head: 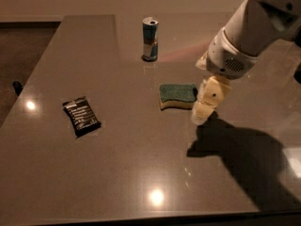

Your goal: Move sponge near rxbar chocolate

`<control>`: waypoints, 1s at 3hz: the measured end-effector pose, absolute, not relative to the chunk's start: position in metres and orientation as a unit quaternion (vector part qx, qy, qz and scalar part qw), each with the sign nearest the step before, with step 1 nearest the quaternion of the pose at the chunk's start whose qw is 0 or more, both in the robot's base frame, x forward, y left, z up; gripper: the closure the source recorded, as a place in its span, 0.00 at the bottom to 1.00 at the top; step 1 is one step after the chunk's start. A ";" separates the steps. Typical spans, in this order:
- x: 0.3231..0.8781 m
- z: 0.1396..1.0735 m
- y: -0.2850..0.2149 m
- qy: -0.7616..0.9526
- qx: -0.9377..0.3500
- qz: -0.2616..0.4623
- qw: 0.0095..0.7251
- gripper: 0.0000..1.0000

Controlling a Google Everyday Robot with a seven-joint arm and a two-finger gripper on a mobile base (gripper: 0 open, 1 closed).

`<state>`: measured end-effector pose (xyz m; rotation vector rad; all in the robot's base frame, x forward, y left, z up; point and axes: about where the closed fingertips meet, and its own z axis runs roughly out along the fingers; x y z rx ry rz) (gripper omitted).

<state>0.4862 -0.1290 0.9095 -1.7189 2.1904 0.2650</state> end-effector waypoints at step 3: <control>0.526 0.863 -0.090 0.771 -0.611 0.107 0.146 0.17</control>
Offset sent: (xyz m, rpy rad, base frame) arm 0.0486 0.0448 -0.0568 -0.0072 0.0579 0.0169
